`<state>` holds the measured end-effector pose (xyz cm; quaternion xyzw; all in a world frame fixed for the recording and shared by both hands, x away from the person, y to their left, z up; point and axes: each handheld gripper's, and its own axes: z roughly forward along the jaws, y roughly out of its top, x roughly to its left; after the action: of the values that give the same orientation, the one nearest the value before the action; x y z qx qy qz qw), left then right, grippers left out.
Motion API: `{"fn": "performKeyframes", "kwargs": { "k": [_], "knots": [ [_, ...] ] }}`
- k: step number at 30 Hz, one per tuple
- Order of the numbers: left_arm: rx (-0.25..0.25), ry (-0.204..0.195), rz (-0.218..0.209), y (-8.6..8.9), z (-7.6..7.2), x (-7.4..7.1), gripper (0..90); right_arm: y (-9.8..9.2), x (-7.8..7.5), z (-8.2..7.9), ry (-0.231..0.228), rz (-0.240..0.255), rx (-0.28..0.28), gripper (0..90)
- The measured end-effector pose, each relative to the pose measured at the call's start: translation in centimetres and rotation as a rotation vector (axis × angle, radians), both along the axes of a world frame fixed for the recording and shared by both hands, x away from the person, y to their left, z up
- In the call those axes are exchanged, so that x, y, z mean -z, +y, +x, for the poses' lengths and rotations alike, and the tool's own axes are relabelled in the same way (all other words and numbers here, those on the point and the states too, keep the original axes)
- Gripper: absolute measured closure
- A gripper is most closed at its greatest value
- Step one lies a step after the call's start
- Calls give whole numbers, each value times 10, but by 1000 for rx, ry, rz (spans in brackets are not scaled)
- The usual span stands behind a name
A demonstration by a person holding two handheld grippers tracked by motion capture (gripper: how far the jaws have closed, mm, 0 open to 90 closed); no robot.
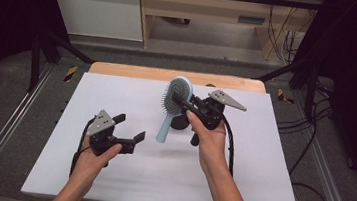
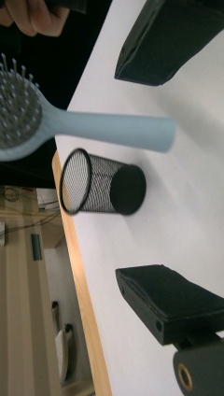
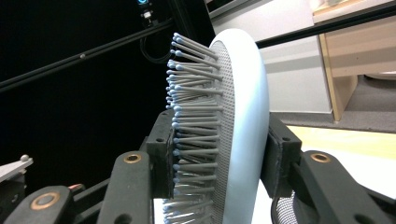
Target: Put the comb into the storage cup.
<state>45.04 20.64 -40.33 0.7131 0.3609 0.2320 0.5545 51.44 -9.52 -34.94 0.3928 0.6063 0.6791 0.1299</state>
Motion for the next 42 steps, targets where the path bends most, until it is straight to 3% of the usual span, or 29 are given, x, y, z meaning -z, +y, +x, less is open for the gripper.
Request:
{"fn": "performKeyframes", "kwargs": {
  "k": [5, 14, 24, 31, 42],
  "knots": [
    [-53, -23, -27, 18, -4, 12, 46, -4, -2, 1, -9, 0, 19, 547],
    [-78, -55, -50, 38, -5, 24, 40, -9, -17, 5, -35, 13, 49, 547],
    [-133, -73, -57, 57, -4, 32, 39, -10, -28, 25, -58, 35, 86, 547],
    [-128, -60, -65, 60, -3, 36, 40, -4, -30, 37, -61, 33, 103, 546],
    [-119, -56, -76, 60, -3, 37, 39, -2, -38, 43, -76, 36, 102, 545]
  ]
}}
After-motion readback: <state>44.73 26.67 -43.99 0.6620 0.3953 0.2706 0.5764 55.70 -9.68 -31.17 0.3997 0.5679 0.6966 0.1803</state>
